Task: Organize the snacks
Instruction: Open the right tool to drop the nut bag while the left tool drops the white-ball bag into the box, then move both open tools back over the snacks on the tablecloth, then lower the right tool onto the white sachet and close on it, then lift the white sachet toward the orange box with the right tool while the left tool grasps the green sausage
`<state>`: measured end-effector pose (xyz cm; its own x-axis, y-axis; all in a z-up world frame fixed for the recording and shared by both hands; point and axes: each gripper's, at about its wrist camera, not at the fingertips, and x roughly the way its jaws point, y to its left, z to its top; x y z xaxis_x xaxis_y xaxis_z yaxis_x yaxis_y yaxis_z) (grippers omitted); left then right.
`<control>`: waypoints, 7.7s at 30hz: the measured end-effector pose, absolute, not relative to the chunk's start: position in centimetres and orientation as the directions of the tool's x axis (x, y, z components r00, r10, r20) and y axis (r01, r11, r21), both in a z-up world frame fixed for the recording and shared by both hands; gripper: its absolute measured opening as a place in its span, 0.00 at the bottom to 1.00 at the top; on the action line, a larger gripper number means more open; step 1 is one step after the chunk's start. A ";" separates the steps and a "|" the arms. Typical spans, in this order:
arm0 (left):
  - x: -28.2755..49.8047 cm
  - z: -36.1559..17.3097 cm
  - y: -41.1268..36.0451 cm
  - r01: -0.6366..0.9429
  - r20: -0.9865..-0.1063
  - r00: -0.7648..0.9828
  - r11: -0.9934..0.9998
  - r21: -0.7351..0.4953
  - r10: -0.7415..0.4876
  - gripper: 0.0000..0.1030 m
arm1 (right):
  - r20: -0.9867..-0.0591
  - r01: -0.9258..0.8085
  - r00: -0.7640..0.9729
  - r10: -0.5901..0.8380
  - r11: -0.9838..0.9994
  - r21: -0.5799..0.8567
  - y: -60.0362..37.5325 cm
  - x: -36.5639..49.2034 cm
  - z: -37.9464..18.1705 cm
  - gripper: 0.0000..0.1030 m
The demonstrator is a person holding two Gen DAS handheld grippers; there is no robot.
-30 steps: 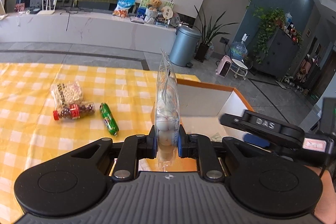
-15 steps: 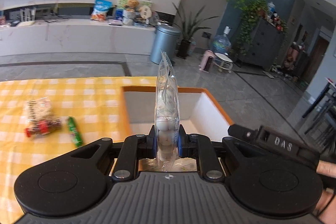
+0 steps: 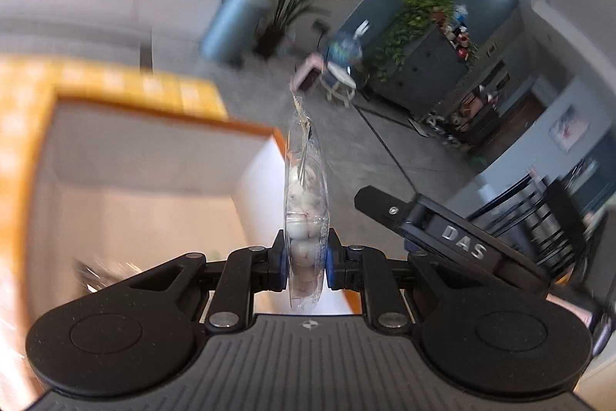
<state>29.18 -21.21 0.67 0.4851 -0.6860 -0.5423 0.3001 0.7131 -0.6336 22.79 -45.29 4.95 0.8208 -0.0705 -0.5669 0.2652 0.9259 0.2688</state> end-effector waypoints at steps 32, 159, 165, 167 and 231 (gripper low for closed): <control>23.8 5.2 -16.4 0.268 -0.597 0.667 0.891 -0.366 -0.446 0.82 | -0.508 0.250 0.857 -0.090 0.934 0.257 -44.7 19.5 5.2 0.83; 17.9 -2.1 8.2 -0.098 -0.771 0.630 0.975 -0.201 -0.095 0.77 | -0.914 -0.346 0.369 0.171 0.938 0.036 -12.0 22.5 -5.2 0.70; 18.0 -2.2 8.5 -0.116 -0.779 0.620 0.971 -0.208 -0.093 0.77 | -0.910 -0.399 0.379 0.168 0.917 0.003 -11.2 22.1 -6.2 0.76; 18.0 -2.1 8.6 -0.121 -0.778 0.622 0.970 -0.210 -0.091 0.77 | -0.907 -0.414 0.383 0.175 0.910 0.001 -11.3 21.9 -6.1 0.65; 28.8 -6.3 -8.9 -0.072 -0.779 0.625 0.997 0.002 0.047 0.24 | -0.590 -0.210 0.709 0.386 0.914 0.346 -26.5 19.6 5.7 0.46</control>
<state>28.78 -8.90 -6.27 0.6251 0.0467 -0.7792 -0.0720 0.9974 0.0020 19.56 -26.48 5.72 0.7094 0.3860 -0.5897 -0.2102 0.9145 0.3458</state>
